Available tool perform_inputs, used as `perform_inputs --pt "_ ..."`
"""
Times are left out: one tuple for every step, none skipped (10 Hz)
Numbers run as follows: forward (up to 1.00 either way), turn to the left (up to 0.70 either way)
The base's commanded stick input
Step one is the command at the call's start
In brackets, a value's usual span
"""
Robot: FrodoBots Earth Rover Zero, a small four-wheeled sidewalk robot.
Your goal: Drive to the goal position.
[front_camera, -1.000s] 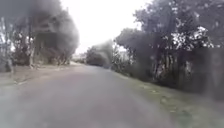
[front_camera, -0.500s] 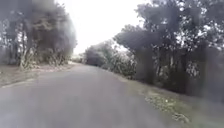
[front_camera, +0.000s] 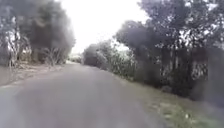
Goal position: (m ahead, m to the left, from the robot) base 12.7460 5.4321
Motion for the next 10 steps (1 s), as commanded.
perform_inputs --pt "1.0 0.27" --pt "1.0 0.27" --pt "1.0 0.27" --pt "1.0 0.27" --pt "1.0 0.27" --pt "1.0 0.27" --pt "1.0 0.27" --pt "1.0 0.27" --pt "1.0 0.27" --pt "1.0 0.27"
